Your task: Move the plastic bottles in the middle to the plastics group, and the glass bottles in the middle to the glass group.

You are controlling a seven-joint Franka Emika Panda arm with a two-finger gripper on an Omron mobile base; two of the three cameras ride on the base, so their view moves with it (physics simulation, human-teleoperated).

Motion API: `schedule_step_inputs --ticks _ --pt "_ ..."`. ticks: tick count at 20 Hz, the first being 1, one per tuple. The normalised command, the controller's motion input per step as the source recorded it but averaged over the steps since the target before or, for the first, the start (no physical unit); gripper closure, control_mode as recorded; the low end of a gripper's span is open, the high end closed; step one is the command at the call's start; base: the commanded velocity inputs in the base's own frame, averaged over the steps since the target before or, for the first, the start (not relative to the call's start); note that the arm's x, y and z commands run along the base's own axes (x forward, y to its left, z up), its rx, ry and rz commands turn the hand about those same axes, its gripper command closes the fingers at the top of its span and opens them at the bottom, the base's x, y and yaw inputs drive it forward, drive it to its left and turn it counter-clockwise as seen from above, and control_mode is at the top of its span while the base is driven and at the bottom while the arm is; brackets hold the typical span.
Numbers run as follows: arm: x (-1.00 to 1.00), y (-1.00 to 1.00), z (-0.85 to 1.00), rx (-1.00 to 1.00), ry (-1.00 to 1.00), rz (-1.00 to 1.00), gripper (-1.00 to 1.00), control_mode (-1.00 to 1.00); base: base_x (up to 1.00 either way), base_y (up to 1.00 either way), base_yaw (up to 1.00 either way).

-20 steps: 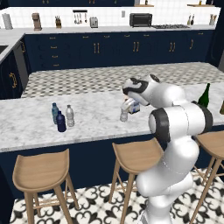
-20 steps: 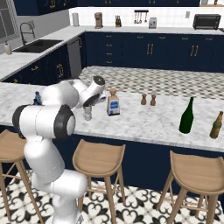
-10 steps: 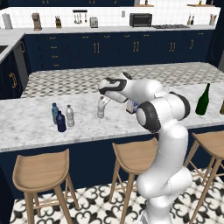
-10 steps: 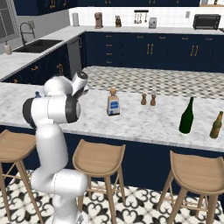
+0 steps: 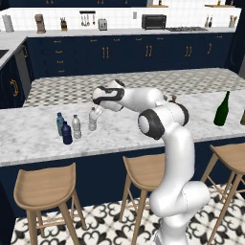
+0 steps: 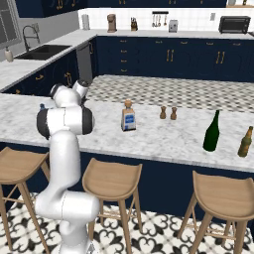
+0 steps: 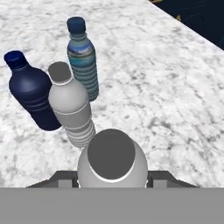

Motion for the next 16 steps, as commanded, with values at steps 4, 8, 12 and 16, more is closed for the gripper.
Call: schedule_step_inputs --ticks 4,8,12,16 --pt "0.01 0.21 0.00 0.00 -0.05 0.10 1.00 -1.00 0.00 0.00 0.00" --pt "0.00 0.23 -0.02 0.00 0.00 0.09 1.00 -1.00 0.00 0.00 0.00" --pt "0.00 0.27 -0.13 0.00 0.00 0.13 1.00 -1.00 0.00 0.00 0.00" --pt "0.01 0.18 -0.07 0.00 0.00 0.12 1.00 -1.00 0.00 0.00 0.00"
